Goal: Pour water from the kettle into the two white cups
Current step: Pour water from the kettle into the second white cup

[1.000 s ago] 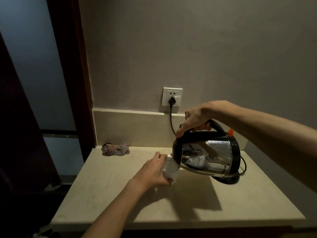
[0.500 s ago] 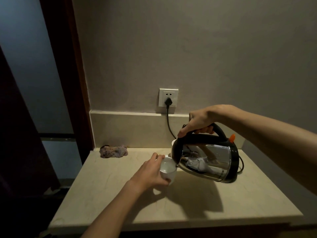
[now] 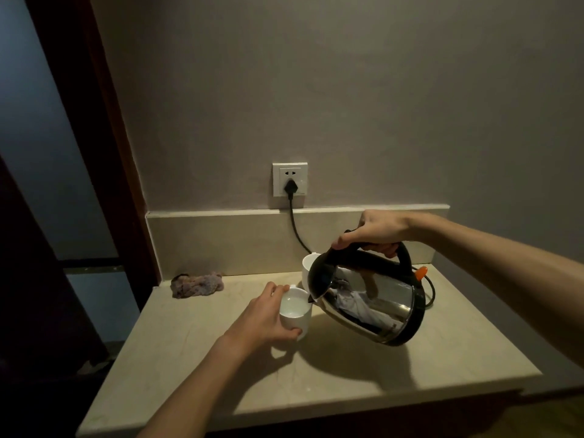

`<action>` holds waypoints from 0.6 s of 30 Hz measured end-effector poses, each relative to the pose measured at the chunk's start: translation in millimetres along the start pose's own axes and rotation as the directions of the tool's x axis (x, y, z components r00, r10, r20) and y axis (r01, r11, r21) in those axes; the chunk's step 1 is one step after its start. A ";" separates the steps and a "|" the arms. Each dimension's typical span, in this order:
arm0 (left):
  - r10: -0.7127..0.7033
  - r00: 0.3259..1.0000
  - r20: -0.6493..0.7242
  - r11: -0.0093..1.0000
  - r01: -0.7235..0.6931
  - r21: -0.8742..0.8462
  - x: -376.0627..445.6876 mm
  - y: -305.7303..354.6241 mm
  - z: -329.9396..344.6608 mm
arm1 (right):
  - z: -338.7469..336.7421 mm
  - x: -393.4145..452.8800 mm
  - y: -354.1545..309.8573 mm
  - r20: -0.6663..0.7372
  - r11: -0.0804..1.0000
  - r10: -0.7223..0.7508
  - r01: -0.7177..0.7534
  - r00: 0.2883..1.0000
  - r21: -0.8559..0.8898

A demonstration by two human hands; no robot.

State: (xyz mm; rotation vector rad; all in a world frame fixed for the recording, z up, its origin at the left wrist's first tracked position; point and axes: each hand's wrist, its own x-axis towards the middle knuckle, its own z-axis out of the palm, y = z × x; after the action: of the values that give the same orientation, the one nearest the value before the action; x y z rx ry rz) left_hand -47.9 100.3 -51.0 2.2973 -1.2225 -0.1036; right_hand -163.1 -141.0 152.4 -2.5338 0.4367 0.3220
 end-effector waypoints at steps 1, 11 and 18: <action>-0.001 1.000 0.004 1.000 0.001 -0.010 -0.4 -0.6 -0.4 | -0.1 -2.6 6.4 -0.019 0.999 -0.022 0.023 1.000 0.047; 0.019 1.000 -0.013 1.000 -0.019 0.001 -0.3 -0.8 -0.9 | -14.7 -36.6 78.4 -0.414 0.801 0.005 0.244 0.910 0.546; 0.040 0.999 -0.008 0.999 -0.040 0.005 1.4 -1.8 -0.5 | 10.9 -36.6 128.2 -0.600 0.658 0.273 0.310 0.752 0.687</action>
State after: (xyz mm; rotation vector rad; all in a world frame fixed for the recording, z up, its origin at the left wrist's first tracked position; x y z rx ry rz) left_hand -45.5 100.3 -51.2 2.2736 -1.2654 -0.0772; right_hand -245.7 -228.7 94.3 -1.6995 0.6386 -0.7092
